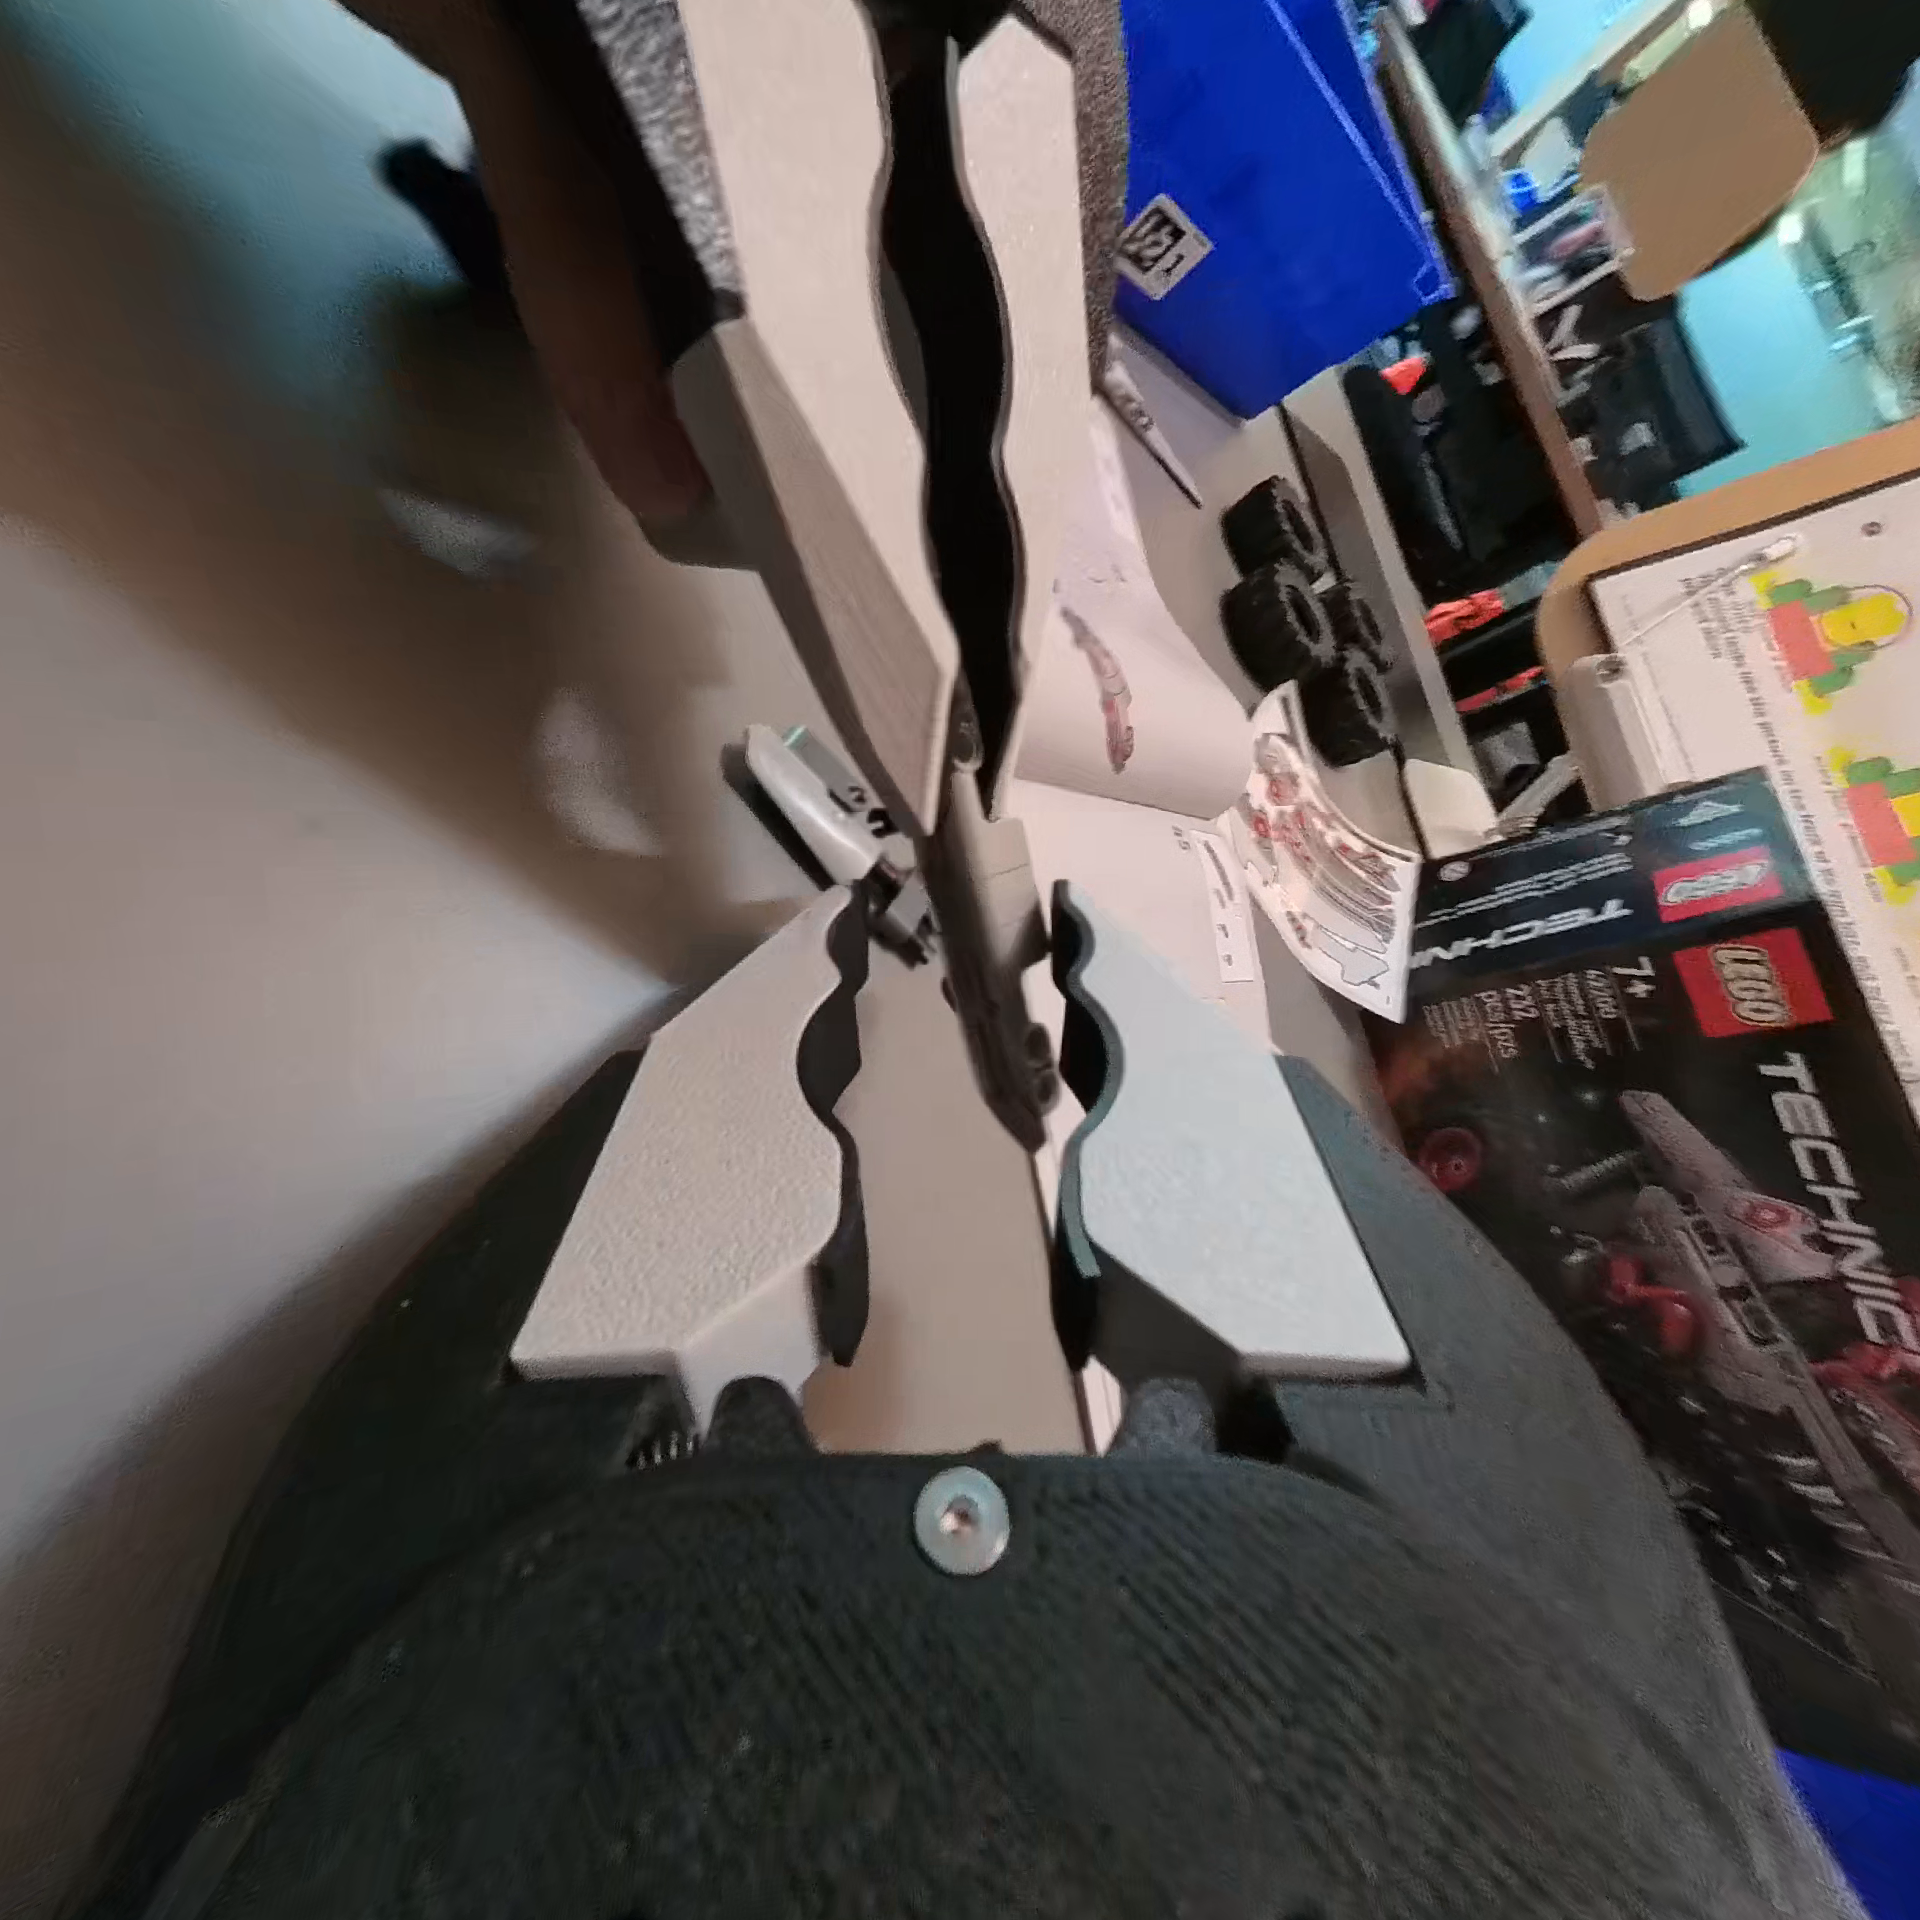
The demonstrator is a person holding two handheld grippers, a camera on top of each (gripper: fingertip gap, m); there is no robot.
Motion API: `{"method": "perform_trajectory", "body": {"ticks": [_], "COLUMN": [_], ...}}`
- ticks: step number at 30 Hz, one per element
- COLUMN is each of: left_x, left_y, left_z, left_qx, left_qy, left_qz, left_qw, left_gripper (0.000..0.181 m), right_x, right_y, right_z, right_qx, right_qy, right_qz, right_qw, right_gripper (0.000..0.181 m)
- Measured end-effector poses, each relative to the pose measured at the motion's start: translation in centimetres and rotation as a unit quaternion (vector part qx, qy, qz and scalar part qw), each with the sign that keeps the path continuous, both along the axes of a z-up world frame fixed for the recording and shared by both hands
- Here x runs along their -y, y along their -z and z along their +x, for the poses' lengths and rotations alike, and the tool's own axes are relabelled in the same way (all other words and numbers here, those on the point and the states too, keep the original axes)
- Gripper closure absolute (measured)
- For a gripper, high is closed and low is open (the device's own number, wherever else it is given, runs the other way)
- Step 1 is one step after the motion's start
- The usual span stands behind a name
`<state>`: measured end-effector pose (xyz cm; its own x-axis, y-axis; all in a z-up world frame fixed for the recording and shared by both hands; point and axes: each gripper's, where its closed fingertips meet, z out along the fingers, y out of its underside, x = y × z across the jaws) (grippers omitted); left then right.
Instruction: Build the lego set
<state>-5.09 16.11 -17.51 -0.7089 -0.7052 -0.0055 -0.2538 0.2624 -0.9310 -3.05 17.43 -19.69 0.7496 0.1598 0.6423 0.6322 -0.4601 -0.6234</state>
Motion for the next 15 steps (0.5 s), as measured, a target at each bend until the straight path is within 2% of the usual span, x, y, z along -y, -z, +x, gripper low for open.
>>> {"method": "perform_trajectory", "body": {"ticks": [1,3,5,8,15], "left_x": [0.0,-0.1,0.1,-0.2,-0.3], "left_y": [-0.2,-0.2,-0.3,-0.3,-0.8], "left_z": [0.2,0.5,0.5,0.5,0.2], "left_qx": [-0.029,-0.088,-0.117,-0.111,-0.124], "left_qy": [-0.015,-0.049,-0.053,-0.058,-0.049], "left_qz": [-0.037,-0.105,-0.148,-0.139,-0.151], "left_qw": [0.999,0.989,0.981,0.982,0.979], "left_gripper": [0.176,0.176,0.176,0.176,0.176], "right_x": [-0.2,-0.5,-1.0,-1.2,-1.4], "right_y": [-0.1,-0.5,-0.9,-1.1,-1.5], "right_z": [0.2,0.6,0.2,0.4,0.2], "right_qx": [0.014,0.053,0.074,0.124,0.168], "right_qy": [0.007,0.022,0.020,0.030,0.026], "right_qz": [0.007,0.027,0.048,0.055,0.067], "right_qw": [1.000,0.998,0.996,0.990,0.983], "right_gripper": [0.143,0.145,0.148,0.153,0.155]}}
